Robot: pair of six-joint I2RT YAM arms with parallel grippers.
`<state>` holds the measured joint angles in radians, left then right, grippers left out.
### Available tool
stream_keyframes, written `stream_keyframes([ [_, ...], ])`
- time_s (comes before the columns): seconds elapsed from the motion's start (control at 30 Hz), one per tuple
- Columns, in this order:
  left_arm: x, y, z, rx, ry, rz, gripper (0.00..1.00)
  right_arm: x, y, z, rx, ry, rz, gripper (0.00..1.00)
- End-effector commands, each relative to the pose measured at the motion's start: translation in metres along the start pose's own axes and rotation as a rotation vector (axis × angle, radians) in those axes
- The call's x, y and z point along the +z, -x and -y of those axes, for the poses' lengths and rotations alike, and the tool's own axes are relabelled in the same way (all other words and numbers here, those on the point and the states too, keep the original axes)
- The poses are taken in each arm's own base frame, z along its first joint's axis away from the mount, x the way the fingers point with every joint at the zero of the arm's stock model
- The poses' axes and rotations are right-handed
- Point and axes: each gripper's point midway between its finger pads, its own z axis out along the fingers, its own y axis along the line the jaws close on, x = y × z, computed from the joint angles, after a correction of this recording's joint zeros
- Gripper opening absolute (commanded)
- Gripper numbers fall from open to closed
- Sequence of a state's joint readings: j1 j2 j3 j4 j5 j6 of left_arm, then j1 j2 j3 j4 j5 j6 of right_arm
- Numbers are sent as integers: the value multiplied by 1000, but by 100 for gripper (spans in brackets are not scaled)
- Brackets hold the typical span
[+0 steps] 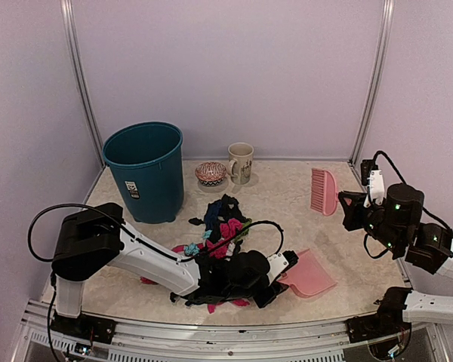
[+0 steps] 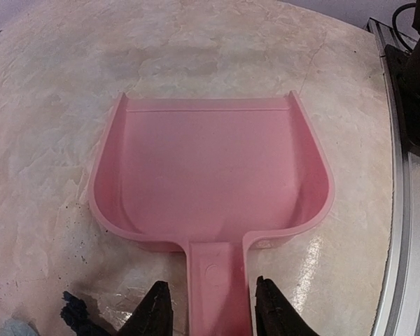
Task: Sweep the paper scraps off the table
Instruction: Pick up the dustpan from the center of the board.
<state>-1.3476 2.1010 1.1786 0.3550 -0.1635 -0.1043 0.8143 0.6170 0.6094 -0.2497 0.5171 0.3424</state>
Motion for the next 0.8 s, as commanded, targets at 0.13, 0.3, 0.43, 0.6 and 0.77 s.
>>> stream_keyframes([
  [0.13,2,2,-1,-1,-5,10,43,-1,6,3,30,-4,26,0],
  [0.3,3,3,-1,-2,-5,12,43,-1,6,3,32,-6,25,0],
  [0.43,5,0,-1,-1,-8,4,43,-1,6,3,33,-6,25,0],
  [0.6,7,-2,0,0,-11,-3,43,0,6,2,33,-3,23,0],
  [0.77,8,-5,0,-1,-11,-8,43,1,4,2,32,-3,20,0],
])
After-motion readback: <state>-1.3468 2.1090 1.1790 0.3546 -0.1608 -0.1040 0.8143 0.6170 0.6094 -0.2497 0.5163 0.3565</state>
